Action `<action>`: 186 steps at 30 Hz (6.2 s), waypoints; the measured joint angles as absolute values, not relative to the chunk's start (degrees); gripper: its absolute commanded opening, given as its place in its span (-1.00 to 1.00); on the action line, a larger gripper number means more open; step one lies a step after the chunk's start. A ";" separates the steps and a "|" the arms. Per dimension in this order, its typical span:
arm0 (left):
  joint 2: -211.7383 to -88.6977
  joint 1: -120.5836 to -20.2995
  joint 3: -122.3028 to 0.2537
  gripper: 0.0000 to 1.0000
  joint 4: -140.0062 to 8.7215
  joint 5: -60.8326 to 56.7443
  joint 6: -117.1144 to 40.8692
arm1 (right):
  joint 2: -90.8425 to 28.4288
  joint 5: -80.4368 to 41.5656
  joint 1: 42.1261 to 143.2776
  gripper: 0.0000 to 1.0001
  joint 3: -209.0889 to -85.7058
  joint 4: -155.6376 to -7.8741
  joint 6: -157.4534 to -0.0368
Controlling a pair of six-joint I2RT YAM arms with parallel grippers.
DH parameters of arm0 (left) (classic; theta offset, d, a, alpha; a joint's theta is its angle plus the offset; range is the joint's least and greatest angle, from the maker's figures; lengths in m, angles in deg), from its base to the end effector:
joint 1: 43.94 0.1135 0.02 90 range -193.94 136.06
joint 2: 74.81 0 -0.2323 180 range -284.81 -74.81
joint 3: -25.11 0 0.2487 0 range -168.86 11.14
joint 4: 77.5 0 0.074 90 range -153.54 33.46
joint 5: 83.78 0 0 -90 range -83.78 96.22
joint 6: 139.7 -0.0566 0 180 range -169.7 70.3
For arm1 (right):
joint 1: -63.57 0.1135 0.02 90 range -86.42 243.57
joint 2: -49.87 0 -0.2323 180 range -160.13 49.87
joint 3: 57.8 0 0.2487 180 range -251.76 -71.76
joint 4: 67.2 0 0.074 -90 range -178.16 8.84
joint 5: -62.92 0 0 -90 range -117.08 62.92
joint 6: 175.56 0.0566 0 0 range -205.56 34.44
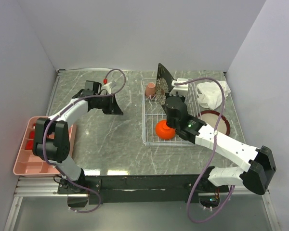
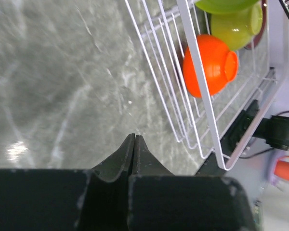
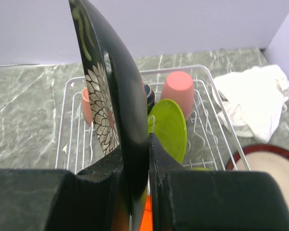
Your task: Load the mixed dishes into the dish rack
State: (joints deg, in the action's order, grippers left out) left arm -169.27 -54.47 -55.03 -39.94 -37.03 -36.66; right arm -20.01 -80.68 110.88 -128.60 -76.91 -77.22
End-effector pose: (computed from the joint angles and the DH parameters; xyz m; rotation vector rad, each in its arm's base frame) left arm 0.3372 -0.1021 0.1929 0.2787 2.4291 -1.1110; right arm 0.2336 0.1860 0.3192 0.1139 1.6582 -0.0711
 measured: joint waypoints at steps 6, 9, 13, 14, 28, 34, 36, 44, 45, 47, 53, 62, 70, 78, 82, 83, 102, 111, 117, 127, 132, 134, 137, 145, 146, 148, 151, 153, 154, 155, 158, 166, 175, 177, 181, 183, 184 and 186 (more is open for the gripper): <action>-169.09 -55.78 -53.76 -0.98 -42.37 -37.94 -33.69 | -21.11 -83.46 112.72 -1.00 -129.89 -72.93 -80.59; -168.74 -56.11 -54.02 -0.98 -42.92 -38.08 -33.74 | -22.35 -84.94 112.72 -1.00 -131.95 -72.76 -80.48; -168.74 -56.15 -54.24 -0.98 -43.20 -39.26 -33.41 | -24.17 -85.10 112.72 -1.00 -134.79 -74.48 -79.17; -168.79 -56.15 -54.24 -0.98 -43.38 -39.56 -33.01 | -24.49 -85.10 112.72 -1.00 -135.22 -75.12 -78.71; -168.85 -56.21 -54.24 -0.98 -44.32 -42.19 -31.42 | -31.12 -85.82 113.33 -1.00 -135.90 -75.90 -74.71; -165.18 -56.21 -54.22 -0.98 -43.75 -42.43 -31.53 | -35.23 -85.75 113.42 -1.00 -136.78 -76.63 -72.59; -163.54 -56.19 -54.11 -0.98 -43.92 -42.69 -31.48 | -36.78 -85.75 113.49 -1.00 -137.56 -76.97 -71.89; -160.81 -55.65 -52.47 -0.98 -44.23 -44.15 -31.35 | -42.26 -85.71 113.57 -1.00 -140.47 -77.39 -70.16; -160.79 -55.49 -52.16 -0.98 -44.27 -44.31 -31.31 | -42.85 -85.69 113.57 -1.00 -140.82 -77.39 -70.05; -160.66 -55.10 -51.42 -0.98 -44.38 -44.68 -30.94 | -44.06 -85.55 113.57 -1.00 -141.41 -77.39 -69.79; -159.80 -53.59 -49.52 -0.98 -44.84 -45.53 -29.98 | -47.05 -85.60 113.59 -1.00 -142.26 -76.41 -70.03; -158.95 -52.59 -49.48 -0.98 -45.12 -46.95 -29.60 | -49.39 -87.33 113.83 -1.00 -142.31 -71.69 -71.95; -158.95 -52.48 -49.43 -0.98 -46.13 -48.02 -28.86 | -49.41 -88.33 115.56 -1.00 -141.48 -66.55 -80.96; -157.84 -52.48 -48.62 -0.98 -46.68 -48.37 -28.38 | -49.39 -88.46 116.59 -1.00 -140.71 -62.90 -87.08; -156.70 -52.48 -47.81 -0.98 -46.87 -48.63 -27.90 | -49.39 -88.42 116.70 -1.00 -140.71 -62.37 -88.24; -156.59 -52.48 -47.66 -0.98 -46.87 -48.65 -27.88 | -49.39 -88.42 116.70 -1.00 -140.71 -62.27 -88.43; -156.44 -52.37 -45.96 -0.98 -48.29 -48.98 -27.48 | -49.41 -87.35 114.45 -1.00 -139.01 -61.81 -86.77; -156.39 -52.37 -45.96 -0.98 -48.32 -48.96 -27.53 | -53.06 -88.00 114.21 -1.00 -139.66 -61.96 -81.68; -156.39 -52.37 -45.96 -0.98 -48.29 -48.96 -27.55 | -54.57 -89.18 114.60 -0.49 -141.24 -63.60 -79.65; -156.39 -52.37 -45.96 -0.98 -48.32 -48.96 -27.55 | -53.02 -85.71 117.75 -0.11 -138.44 -71.93 -72.89; -156.39 -52.37 -45.96 -0.98 -48.32 -48.98 -27.53 | -51.20 -83.68 118.82 0.06 -136.95 -73.96 -71.21; -156.39 -52.37 -45.96 -0.98 -48.36 -48.98 -27.53 | -50.59 -83.28 118.82 0.08 -136.86 -74.31 -71.19; -156.39 -52.37 -45.91 -0.98 -48.99 -48.98 -27.48 | -49.45 -83.11 118.82 0.13 -136.89 -74.66 -71.06; -156.39 -52.37 -45.96 0.20 -48.67 -48.44 -28.03 | -41.89 -81.38 118.82 0.76 -137.32 -82.85 -69.18; -156.39 -52.37 -46.00 0.26 -48.32 -48.13 -28.21 | -40.21 -80.66 118.82 0.84 -137.32 -84.52 -68.70; -156.39 -52.37 -46.02 0.39 -47.64 -47.56 -29.12 | -36.73 -79.17 118.82 0.95 -137.32 -87.01 -68.04; -156.39 -52.04 -46.61 0.47 -45.76 -46.38 -30.13 | -31.05 -76.27 118.67 1.00 -137.34 -90.07 -68.57; -156.39 -51.30 -47.62 0.48 -44.40 -46.21 -30.83 | -26.77 -71.87 117.90 1.00 -137.34 -92.41 -70.69; -156.39 -50.66 -48.30 0.48 -43.73 -46.23 -31.05 | -24.49 -68.83 116.92 1.00 -137.34 -93.70 -72.15; -156.44 -49.90 -49.13 0.48 -43.07 -46.25 -31.22 | -22.22 -66.08 115.41 1.00 -137.39 -95.14 -73.55; -157.25 -48.13 -51.73 0.49 -41.69 -46.40 -31.90 | -16.47 -58.63 107.74 1.00 -137.78 -99.33 -77.07; -160.94 -47.62 -56.97 0.51 -38.26 -46.36 -34.59 | -8.34 -45.05 80.55 1.00 -136.34 -107.40 -83.80; -162.10 -47.62 -60.91 0.51 -32.88 -45.88 -38.81 | -6.20 -29.12 51.17 0.86 -123.77 -120.69 -81.90; -162.58 -47.62 -60.99 0.51 -32.01 -45.66 -39.72 | -6.18 -27.13 48.18 0.85 -122.26 -122.07 -80.83; -164.44 -47.62 -61.02 0.50 -30.50 -44.90 -41.52 | -6.18 -25.93 46.36 0.82 -121.43 -121.78 -78.42; -165.75 -47.62 -61.10 0.50 -29.76 -44.76 -42.11 | -6.62 -25.75 44.42 0.79 -121.28 -121.15 -76.96; -166.51 -47.62 -61.13 0.50 -29.56 -44.70 -42.28 | -7.18 -25.56 42.78 0.78 -121.30 -120.84 -75.98; -168.06 -47.62 -61.17 0.49 -29.37 -44.63 -42.59 | -9.19 -25.27 40.11 0.75 -121.30 -120.65 -73.86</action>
